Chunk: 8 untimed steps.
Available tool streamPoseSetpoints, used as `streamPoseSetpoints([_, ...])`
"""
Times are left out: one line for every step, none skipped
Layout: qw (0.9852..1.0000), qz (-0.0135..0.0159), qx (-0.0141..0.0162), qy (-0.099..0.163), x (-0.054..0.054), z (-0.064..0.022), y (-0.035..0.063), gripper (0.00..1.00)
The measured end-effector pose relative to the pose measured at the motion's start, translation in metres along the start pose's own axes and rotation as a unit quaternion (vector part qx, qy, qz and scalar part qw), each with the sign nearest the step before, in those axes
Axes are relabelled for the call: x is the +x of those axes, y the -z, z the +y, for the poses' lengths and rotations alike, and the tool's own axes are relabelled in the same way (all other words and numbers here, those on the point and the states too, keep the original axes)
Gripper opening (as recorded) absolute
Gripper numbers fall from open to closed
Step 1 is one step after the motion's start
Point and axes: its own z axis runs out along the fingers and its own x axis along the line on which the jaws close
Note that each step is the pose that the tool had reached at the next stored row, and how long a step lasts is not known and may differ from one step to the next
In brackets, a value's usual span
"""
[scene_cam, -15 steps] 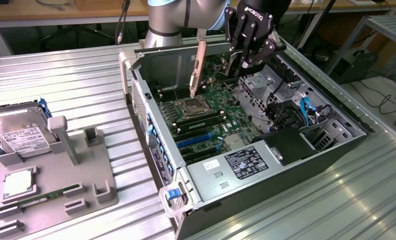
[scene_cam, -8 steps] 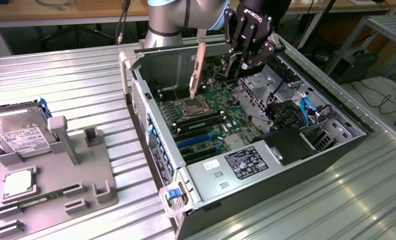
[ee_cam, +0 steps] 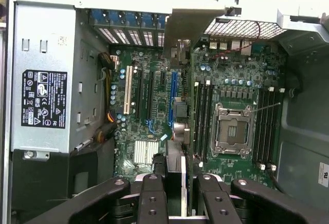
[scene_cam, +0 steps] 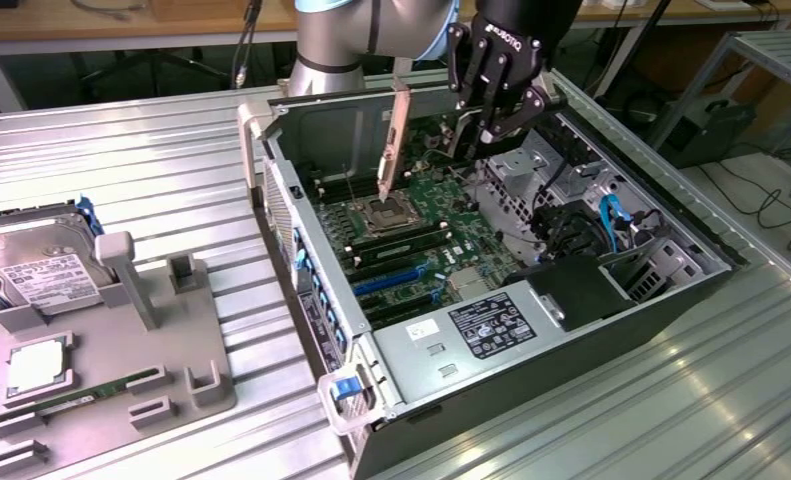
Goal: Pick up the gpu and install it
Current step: 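Insert the gpu into the slot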
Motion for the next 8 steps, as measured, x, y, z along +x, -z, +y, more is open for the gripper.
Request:
streamPoseSetpoints([1.0,0.0,0.0,0.0,0.0,0.0,-0.0007,0.28])
streamPoseSetpoints([1.0,0.0,0.0,0.0,0.0,-0.0001,-0.0014,0.28])
streamPoseSetpoints([1.0,0.0,0.0,0.0,0.0,-0.0001,-0.0021,0.28])
streamPoseSetpoints([1.0,0.0,0.0,0.0,0.0,-0.0001,-0.0028,0.28])
streamPoseSetpoints([1.0,0.0,0.0,0.0,0.0,-0.0001,-0.0034,0.28])
streamPoseSetpoints([1.0,0.0,0.0,0.0,0.0,-0.0001,-0.004,0.28])
streamPoseSetpoints([1.0,0.0,0.0,0.0,0.0,-0.0002,-0.0046,0.28])
streamPoseSetpoints([1.0,0.0,0.0,0.0,0.0,-0.0002,-0.0052,0.28])
